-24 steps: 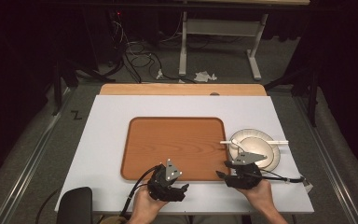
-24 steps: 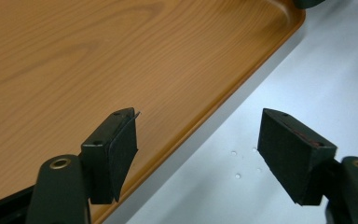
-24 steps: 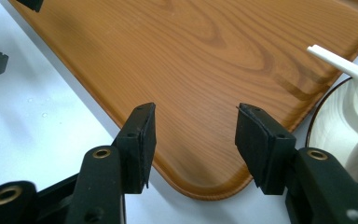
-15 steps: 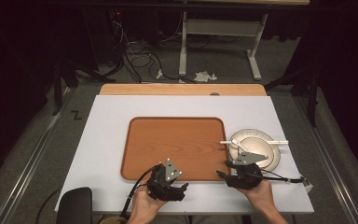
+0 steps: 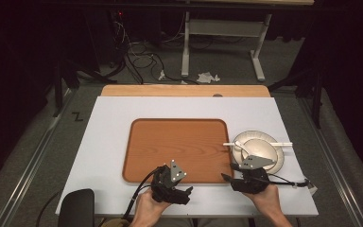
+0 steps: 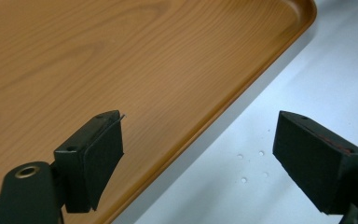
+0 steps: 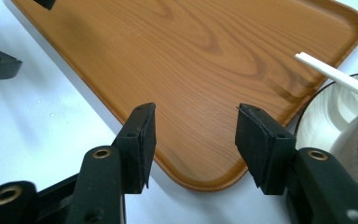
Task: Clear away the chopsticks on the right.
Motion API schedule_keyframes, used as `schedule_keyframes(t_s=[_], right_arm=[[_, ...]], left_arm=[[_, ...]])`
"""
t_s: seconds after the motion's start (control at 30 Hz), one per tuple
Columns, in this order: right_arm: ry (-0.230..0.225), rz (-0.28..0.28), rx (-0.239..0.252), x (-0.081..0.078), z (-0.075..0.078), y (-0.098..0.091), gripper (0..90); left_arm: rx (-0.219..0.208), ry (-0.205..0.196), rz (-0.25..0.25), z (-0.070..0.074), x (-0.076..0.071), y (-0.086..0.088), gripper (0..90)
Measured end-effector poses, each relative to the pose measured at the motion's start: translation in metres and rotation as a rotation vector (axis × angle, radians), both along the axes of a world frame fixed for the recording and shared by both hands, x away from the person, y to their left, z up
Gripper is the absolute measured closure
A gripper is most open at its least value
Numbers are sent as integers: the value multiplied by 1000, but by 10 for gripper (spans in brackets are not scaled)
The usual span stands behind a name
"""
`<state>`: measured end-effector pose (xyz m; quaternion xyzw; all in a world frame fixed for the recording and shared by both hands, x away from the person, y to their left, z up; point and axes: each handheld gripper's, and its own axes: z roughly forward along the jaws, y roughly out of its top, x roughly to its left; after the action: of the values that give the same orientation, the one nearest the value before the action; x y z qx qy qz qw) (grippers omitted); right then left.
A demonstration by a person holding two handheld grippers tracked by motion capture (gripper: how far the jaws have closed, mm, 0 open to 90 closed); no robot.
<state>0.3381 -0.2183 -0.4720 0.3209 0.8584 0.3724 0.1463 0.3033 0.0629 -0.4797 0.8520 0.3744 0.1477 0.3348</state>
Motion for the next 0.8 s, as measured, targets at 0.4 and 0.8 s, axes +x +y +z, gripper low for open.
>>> schedule_keyframes(t_s=[0.4,0.8], right_arm=[[-20,-26,7,-10,6,-10,483],[-44,-62,19,-20,13,-23,478]], left_arm=[[-45,64,-51,1,7,0,277],[-39,94,-69,2,13,-4,170]])
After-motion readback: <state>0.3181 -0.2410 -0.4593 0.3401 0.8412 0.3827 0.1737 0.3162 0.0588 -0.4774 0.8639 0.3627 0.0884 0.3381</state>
